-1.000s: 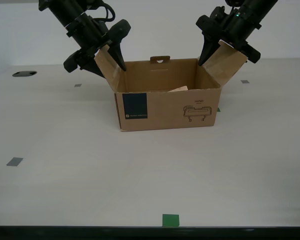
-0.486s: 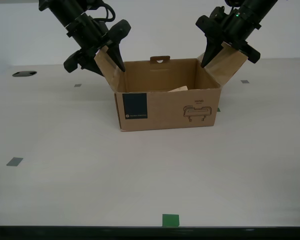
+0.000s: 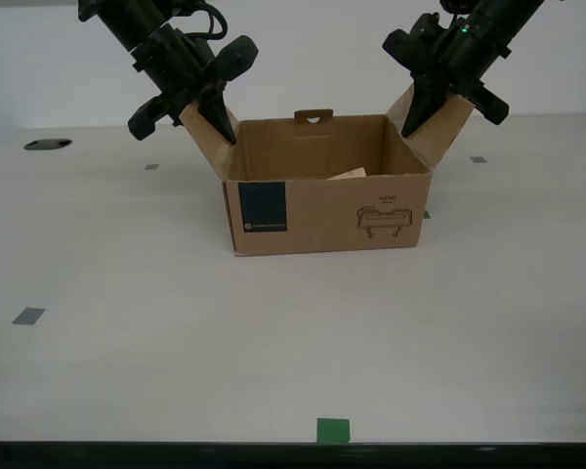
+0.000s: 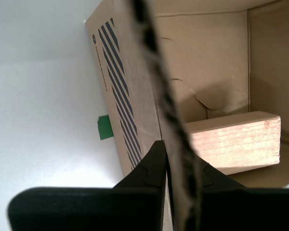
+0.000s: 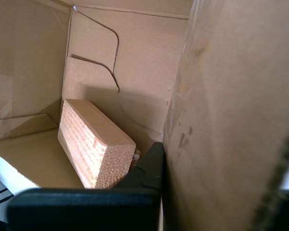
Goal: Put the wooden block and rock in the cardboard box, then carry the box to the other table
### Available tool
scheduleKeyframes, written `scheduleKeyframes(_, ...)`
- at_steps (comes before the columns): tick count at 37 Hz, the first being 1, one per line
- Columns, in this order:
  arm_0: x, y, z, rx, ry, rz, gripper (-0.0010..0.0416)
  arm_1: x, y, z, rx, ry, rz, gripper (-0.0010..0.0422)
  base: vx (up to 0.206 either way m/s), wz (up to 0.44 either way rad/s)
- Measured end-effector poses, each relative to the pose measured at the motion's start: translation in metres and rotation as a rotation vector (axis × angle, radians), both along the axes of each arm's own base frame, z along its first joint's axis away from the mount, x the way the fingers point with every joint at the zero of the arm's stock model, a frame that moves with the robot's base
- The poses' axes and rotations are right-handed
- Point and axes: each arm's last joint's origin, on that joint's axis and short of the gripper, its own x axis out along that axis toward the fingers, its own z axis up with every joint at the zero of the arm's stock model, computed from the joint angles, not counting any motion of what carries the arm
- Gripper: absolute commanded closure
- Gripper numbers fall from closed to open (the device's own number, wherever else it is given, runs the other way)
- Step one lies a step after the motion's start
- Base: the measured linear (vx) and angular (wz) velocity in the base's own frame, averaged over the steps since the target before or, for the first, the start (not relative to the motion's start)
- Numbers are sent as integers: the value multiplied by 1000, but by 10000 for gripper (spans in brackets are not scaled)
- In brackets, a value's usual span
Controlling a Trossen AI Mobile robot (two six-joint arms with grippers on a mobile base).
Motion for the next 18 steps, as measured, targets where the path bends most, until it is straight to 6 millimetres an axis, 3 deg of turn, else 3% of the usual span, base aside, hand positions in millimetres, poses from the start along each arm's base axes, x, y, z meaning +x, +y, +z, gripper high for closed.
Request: scheduleKeyframes(18,-1,2,0,0,4,-1,407,0,0,1,11,-12,0,413,0,0)
